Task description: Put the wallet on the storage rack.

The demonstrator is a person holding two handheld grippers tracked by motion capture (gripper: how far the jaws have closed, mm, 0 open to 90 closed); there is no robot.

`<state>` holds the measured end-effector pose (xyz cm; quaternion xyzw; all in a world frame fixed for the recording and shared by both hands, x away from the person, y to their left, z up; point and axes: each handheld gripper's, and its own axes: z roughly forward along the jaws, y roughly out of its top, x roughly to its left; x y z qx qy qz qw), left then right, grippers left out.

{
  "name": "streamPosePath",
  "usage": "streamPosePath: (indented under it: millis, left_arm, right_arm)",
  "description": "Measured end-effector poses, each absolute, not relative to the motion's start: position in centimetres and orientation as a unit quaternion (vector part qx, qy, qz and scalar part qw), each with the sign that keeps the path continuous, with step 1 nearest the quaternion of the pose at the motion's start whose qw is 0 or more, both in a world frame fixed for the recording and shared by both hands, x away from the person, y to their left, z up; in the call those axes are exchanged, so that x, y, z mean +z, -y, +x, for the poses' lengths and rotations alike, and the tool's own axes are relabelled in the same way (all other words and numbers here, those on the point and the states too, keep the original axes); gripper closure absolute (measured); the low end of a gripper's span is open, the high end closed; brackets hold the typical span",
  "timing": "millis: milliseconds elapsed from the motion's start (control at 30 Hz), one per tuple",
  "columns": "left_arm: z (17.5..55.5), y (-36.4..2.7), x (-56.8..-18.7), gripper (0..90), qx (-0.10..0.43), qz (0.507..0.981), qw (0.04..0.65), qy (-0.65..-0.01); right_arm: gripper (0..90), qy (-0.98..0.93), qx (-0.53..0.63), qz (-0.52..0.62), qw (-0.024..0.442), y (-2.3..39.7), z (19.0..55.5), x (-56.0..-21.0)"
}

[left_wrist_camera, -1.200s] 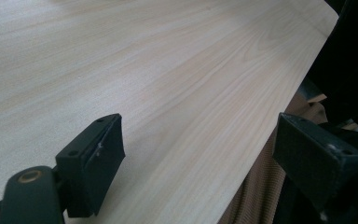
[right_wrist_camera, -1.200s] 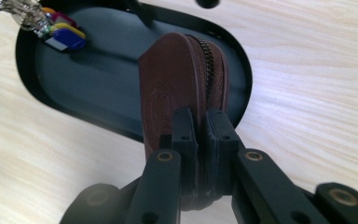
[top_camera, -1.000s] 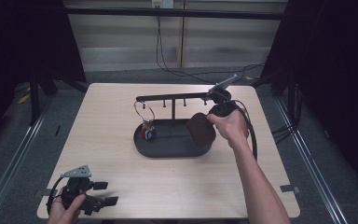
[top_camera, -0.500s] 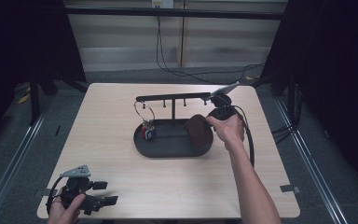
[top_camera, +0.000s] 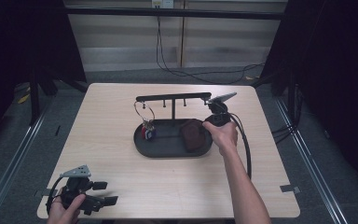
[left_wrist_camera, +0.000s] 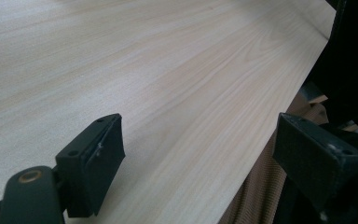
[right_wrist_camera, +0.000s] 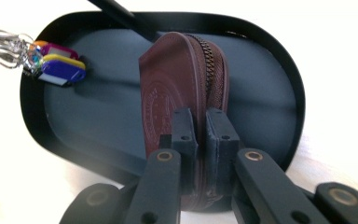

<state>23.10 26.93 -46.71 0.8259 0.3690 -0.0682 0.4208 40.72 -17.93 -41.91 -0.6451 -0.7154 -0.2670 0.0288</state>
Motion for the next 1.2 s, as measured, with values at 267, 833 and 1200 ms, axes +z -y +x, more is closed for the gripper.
streamPosePath:
  millis: [267, 833, 1200]
  left_arm:
    - [23.1, -26.8, -46.7, 16.3, -0.069, 0.827, 0.420, -0.368]
    - [23.0, -26.9, -46.7, 16.6, -0.066, 0.826, 0.422, -0.368]
    - [23.2, -27.3, -46.6, 17.2, -0.057, 0.819, 0.422, -0.385]
  right_arm:
    - [80.7, 0.706, -0.273, -0.653, 0.033, 18.7, 40.6, -43.4]
    - [71.9, 0.704, -0.272, -0.655, 0.022, 18.8, 40.5, -44.8]
    - [47.5, 0.703, -0.315, -0.638, 0.013, 19.2, 39.3, -43.8]
